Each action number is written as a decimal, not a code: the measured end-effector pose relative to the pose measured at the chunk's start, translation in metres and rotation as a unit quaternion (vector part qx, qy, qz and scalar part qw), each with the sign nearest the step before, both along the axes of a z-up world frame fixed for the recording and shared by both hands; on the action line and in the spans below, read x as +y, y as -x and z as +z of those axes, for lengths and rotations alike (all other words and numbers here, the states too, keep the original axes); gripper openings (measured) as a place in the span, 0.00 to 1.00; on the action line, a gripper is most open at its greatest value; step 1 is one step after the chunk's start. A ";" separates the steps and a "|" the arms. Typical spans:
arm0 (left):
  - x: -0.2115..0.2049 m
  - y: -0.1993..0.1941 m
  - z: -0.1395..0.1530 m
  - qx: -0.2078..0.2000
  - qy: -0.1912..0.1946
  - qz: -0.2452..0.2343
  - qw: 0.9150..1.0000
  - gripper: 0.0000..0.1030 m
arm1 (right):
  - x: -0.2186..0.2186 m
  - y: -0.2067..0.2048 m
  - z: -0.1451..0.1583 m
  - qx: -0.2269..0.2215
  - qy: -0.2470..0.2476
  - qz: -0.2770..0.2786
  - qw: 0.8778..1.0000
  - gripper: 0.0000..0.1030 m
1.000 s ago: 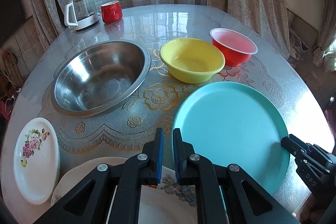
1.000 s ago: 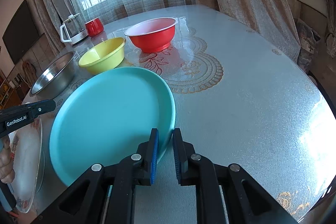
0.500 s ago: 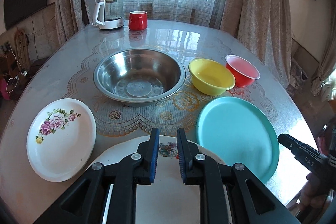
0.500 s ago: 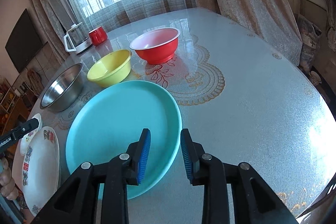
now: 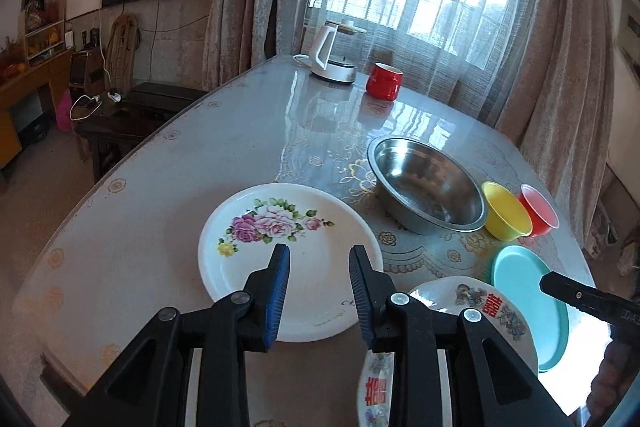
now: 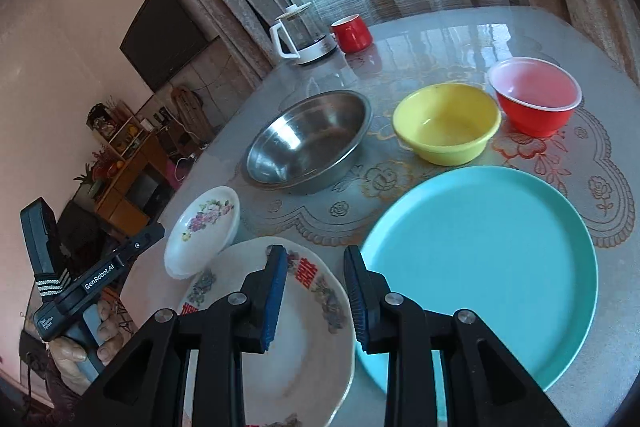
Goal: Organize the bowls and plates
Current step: 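Grasp the small white floral plate rim with the right gripper, then carry the floral plate with the right gripper onto the turquoise plate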
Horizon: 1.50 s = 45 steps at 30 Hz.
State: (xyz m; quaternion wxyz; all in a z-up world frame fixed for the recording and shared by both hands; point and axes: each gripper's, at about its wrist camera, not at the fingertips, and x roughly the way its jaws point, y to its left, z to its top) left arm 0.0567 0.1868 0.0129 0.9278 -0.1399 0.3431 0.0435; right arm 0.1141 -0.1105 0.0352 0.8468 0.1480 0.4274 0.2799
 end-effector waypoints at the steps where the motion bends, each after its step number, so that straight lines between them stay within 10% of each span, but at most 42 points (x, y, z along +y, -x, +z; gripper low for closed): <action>1: 0.009 0.002 -0.003 0.003 0.008 0.004 1.000 0.31 | 0.013 -0.003 0.001 0.003 -0.002 0.015 1.000 0.29; 17: 0.090 -0.001 -0.047 0.038 0.090 0.040 0.994 0.28 | 0.143 -0.062 -0.036 0.083 0.042 0.083 0.992 0.23; 45: 0.065 -0.017 -0.053 0.046 0.067 0.001 0.997 0.17 | 0.154 -0.073 -0.050 0.082 0.078 0.079 0.990 0.13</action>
